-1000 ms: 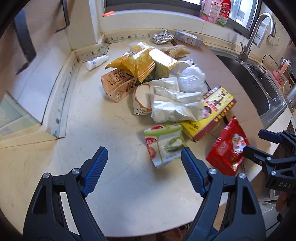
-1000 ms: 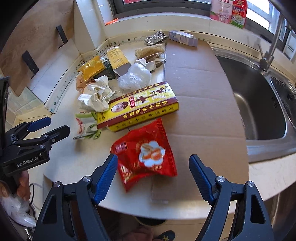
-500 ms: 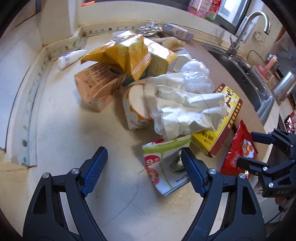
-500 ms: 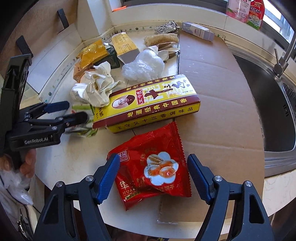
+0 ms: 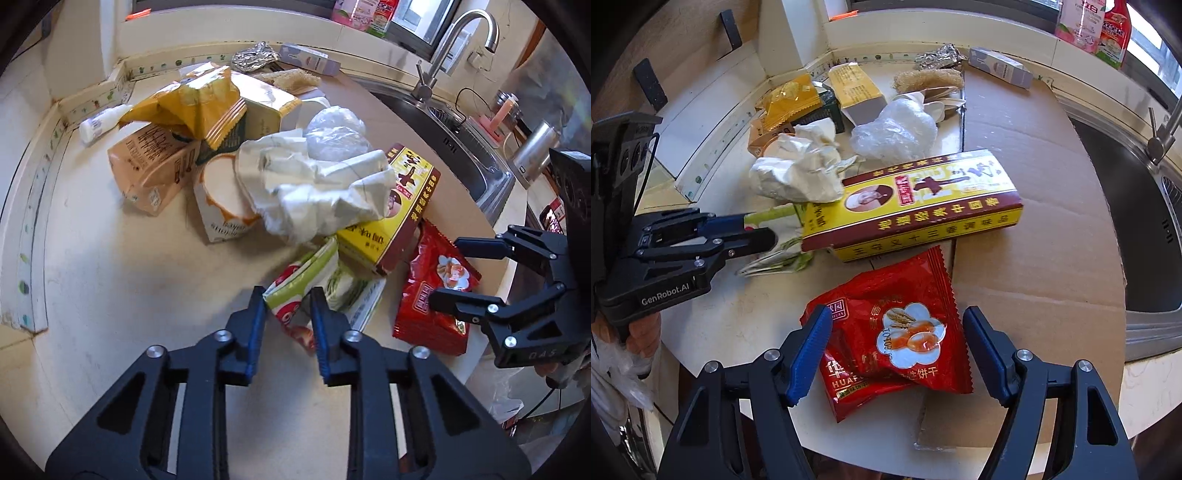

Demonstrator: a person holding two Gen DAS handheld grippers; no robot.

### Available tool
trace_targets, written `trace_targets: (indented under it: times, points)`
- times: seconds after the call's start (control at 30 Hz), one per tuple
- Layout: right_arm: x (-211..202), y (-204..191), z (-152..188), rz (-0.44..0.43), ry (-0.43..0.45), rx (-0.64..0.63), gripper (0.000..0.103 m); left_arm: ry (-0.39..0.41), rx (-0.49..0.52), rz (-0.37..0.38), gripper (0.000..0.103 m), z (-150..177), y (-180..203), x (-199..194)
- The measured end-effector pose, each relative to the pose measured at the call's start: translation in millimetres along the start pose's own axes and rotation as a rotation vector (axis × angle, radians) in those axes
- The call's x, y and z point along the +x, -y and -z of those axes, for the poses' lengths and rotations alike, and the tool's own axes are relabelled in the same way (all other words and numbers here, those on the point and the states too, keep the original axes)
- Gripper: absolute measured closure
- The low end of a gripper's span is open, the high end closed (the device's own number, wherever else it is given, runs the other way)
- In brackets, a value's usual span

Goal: Collect trash
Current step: 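Grasp the green-and-white packet with the left tool while the right tool grasps the red snack bag, then carry both packets down over the trash bin and open both tools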

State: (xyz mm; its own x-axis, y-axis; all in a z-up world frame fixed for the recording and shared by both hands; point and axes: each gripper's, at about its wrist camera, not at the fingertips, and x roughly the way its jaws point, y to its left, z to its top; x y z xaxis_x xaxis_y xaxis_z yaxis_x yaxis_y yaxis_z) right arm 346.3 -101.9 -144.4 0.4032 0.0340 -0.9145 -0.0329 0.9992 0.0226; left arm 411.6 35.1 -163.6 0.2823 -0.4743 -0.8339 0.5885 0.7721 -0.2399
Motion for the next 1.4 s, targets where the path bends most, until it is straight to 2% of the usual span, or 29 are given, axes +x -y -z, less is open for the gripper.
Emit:
trace_targets:
  times: [0.17, 0.23, 0.37, 0.4, 0.43, 0.6, 0.8, 1.0, 1.23, 1.4]
  points:
    - [5.2, -17.8, 0.6, 0.033, -0.003, -0.074, 0.034, -0.004, -0.043, -0.012, 0.092, 15.6, 3.1, -14.5]
    - [8.7, -27.6, 2.0, 0.038, -0.018, -0.114, 0.042, -0.007, -0.048, -0.025, 0.094, 21.9, 6.9, -19.5]
    - [12.4, -40.6, 6.9, 0.041, -0.016, -0.148, 0.046, -0.008, -0.073, -0.040, 0.099, 36.6, 15.1, -32.4]
    - [11.6, -41.9, 7.7, 0.036, -0.012, -0.145, 0.053, -0.010, -0.083, -0.045, 0.099, 39.6, 16.0, -34.9]
    - [10.4, -43.8, 8.3, 0.035, -0.003, -0.149, 0.070, -0.009, -0.093, -0.050, 0.100, 42.4, 16.6, -37.7]
    - [4.8, -50.1, 14.3, -0.005, -0.002, -0.157, 0.088, 0.000, -0.149, -0.079, 0.101, 55.6, 22.8, -53.8]
    - [-23.3, -42.7, 29.2, -0.040, 0.045, -0.097, 0.094, 0.025, -0.203, -0.084, 0.101, 67.9, 38.8, -79.7]
    - [-68.7, -32.3, 56.6, -0.073, 0.095, -0.076, 0.095, 0.047, -0.225, -0.112, 0.101, 88.0, 77.7, -114.4]
    - [-112.3, -17.4, 115.4, -0.116, 0.119, -0.091, 0.095, 0.054, -0.274, -0.177, 0.101, 136.0, 133.6, -144.1]
    - [-126.8, -4.2, 172.3, -0.140, 0.114, -0.100, 0.095, 0.026, -0.295, -0.240, 0.101, 184.8, 173.3, -137.0]
